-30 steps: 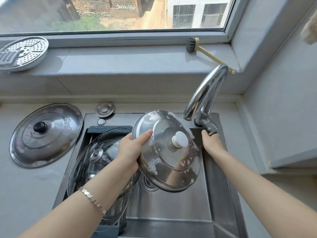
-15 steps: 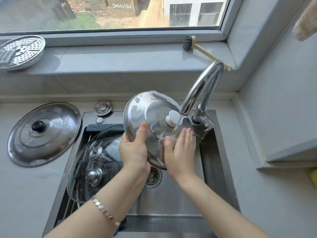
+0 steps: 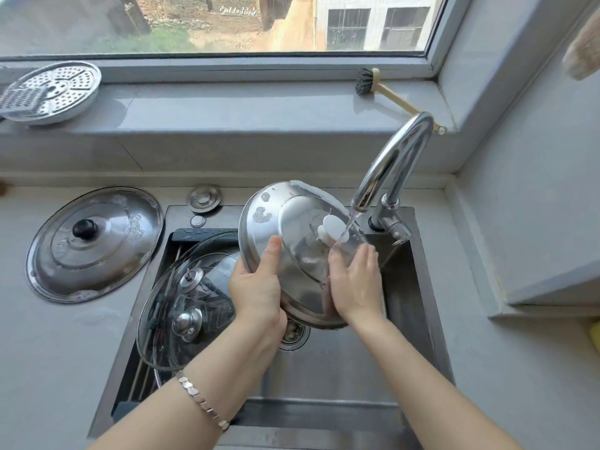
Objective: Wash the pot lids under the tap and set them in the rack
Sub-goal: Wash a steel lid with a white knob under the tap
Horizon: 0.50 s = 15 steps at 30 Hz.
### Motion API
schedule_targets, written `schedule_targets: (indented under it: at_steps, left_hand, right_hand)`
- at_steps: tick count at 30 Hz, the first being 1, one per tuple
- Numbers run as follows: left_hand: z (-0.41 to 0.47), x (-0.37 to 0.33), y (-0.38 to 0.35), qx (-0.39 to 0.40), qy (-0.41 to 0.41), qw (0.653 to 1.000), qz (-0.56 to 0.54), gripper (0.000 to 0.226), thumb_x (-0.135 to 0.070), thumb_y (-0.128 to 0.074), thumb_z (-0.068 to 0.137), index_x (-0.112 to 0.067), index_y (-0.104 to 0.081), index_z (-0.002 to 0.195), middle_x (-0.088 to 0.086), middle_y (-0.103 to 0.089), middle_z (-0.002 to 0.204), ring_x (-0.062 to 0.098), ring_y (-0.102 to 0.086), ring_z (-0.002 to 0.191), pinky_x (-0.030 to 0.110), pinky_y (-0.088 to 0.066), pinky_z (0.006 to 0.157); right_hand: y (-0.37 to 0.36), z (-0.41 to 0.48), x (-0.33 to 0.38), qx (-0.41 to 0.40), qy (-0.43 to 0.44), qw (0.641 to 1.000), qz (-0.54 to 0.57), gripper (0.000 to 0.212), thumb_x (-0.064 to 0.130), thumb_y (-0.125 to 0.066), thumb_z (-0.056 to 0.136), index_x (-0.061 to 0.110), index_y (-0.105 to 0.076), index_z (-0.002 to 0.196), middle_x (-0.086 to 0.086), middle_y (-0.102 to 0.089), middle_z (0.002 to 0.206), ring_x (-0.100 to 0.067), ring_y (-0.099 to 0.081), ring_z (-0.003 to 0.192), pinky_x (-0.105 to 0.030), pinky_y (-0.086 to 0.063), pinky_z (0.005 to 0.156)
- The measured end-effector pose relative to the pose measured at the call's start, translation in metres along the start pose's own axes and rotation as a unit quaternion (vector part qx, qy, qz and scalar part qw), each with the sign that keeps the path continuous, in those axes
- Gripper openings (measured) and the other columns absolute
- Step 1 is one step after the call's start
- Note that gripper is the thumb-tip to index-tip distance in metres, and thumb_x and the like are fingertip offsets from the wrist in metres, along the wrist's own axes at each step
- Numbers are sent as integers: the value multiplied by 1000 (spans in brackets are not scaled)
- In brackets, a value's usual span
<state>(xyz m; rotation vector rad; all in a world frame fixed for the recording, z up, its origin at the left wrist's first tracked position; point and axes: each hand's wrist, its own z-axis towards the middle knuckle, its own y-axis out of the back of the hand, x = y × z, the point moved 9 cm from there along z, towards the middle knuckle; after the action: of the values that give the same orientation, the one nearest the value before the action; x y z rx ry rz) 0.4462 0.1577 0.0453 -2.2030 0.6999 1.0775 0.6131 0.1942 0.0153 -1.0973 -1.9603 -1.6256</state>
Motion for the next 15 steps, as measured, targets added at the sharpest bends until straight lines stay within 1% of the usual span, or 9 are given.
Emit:
schedule_targets:
  at_steps: [1, 2, 4, 5, 6, 9, 10, 13, 15]
  left_hand:
    - [-1, -2, -1, 8, -1, 1000, 4, 6, -14, -68, 83, -18, -64, 80, 2, -70, 83, 19, -65, 77, 36, -55, 80]
    - [-1, -3, -1, 16, 0, 1000, 8, 5, -14, -68, 83, -17, -65, 80, 3, -70, 84, 21, -65, 78, 38, -54, 82]
    - [1, -4, -3, 33, 9, 999, 16, 5, -14, -68, 83, -18, -65, 80, 4, -71, 82, 21, -66, 78, 39, -55, 83]
    - [2, -5, -3, 44, 15, 999, 20, 5, -15, -68, 83, -18, -65, 81, 3, -71, 81, 21, -66, 77, 39, -55, 83]
    - [3, -5, -3, 56, 21, 998, 26, 4, -15, -68, 83, -18, -65, 82, 2, -72, 79, 21, -66, 76, 39, -56, 81]
    - [6, -5, -1, 108, 44, 991, 61, 4, -16, -67, 82, -16, -65, 86, 0, -73, 70, 17, -68, 66, 34, -59, 67]
    - [5, -4, -1, 128, 55, 988, 73, 4, -15, -66, 83, -15, -65, 87, 0, -73, 68, 16, -69, 62, 31, -59, 61]
    - [6, -6, -2, 170, 80, 977, 99, 5, -13, -61, 86, -12, -65, 90, 2, -73, 66, 14, -69, 55, 26, -57, 49]
    - [8, -10, -2, 193, 83, 971, 113, 6, -12, -59, 87, -11, -64, 90, 3, -73, 65, 14, -68, 53, 25, -55, 47]
  right_hand:
    - [3, 4, -8, 0, -25, 1000, 14, 78, 53, -29, 93, -2, -14, 146, -19, -10, 155, -24, -5, 145, -37, -4, 119]
    - [2, 0, -6, -2, 1, 1000, -1, 76, 51, -27, 94, -1, -11, 147, -17, -7, 156, -23, -2, 145, -36, -1, 119]
    - [-6, -18, 13, 7, 121, 991, -48, 80, 56, -16, 87, 6, -5, 149, -9, -1, 158, -16, 5, 145, -29, 7, 117]
    - [-5, -24, 19, 6, 168, 985, -45, 79, 55, -14, 85, 10, -7, 149, -4, -2, 158, -13, 5, 145, -27, 7, 117]
    - [-1, -21, 17, 7, 179, 983, -31, 74, 51, -17, 88, 12, -9, 149, -2, -4, 157, -12, 3, 145, -27, 5, 118]
    - [20, 17, -13, 3, 87, 996, 35, 55, 31, -23, 99, 9, -13, 148, -4, -8, 158, -13, -3, 145, -30, -1, 119]
    - [25, 23, -14, 1, 96, 994, 43, 54, 30, -21, 98, 8, -15, 147, -4, -11, 157, -13, -5, 145, -29, -2, 119]
    - [29, 15, 4, 18, 223, 972, 67, 55, 36, -17, 94, 15, -29, 143, 8, -23, 150, -6, -14, 143, -25, -8, 118]
    - [33, 19, -4, 56, 206, 970, 115, 50, 37, -18, 93, 23, -30, 140, 14, -23, 148, 0, -15, 141, -19, -8, 116]
